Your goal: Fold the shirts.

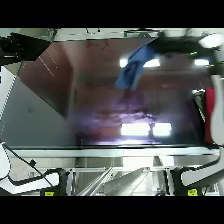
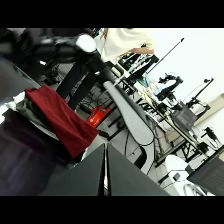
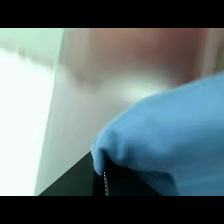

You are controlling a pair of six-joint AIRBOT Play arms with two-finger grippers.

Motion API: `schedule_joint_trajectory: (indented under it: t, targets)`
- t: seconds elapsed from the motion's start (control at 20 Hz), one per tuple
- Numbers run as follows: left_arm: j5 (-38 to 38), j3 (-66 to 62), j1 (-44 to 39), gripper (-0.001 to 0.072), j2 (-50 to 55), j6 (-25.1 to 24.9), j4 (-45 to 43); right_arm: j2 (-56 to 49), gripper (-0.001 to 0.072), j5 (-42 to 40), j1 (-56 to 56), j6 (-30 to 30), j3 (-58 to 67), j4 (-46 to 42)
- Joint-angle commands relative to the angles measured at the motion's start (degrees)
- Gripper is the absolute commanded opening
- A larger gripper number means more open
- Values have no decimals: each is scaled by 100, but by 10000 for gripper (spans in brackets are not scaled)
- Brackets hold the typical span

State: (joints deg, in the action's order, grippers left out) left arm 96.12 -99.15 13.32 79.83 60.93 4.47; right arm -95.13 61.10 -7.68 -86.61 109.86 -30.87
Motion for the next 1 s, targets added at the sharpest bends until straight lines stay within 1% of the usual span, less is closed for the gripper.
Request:
schedule_joint_trajectory:
  t: [0.0,0.1,0.15,0.2,0.3,0.35,0.45,0.55,0.65,0.8,0.85,0.9,0.95]
  targets:
    - [20,2,-2,21,0,2,2,752,14,-22,-1528,-894,120,-184]
    - [24,2,-4,20,0,0,2,984,14,127,-2500,-1226,118,-402]
    - [37,2,-2,20,0,0,2,1078,14,396,-3010,-1344,118,-629]
    - [59,4,-2,20,0,0,2,1139,15,789,-3453,-1499,118,-894]
    - [133,2,-4,20,0,0,-4,1204,14,1947,-4210,-1729,111,-1611]
    - [136,4,-4,20,0,0,-9,1231,15,2592,-4485,-1738,101,-2070]
    - [127,4,-4,20,0,0,-13,1427,14,3403,-4804,-1738,-52,-3204]
    - [146,4,-24,20,0,0,-33,1770,15,3753,-5010,-1668,-525,-4148]
    - [170,4,-98,20,0,0,-37,2011,17,3941,-5180,-1668,-1204,-4839]
    - [208,4,-334,20,4,0,-39,2118,18,3945,-5261,-1381,-2232,-5519]
    - [225,4,-431,20,7,0,-42,2114,29,3919,-5259,-1364,-2553,-5716]
    - [243,4,-518,20,11,2,-39,2092,128,3823,-5259,-1364,-2802,-5810]
    - [238,4,-610,20,17,0,-42,2037,359,3727,-5259,-1366,-2986,-5805]
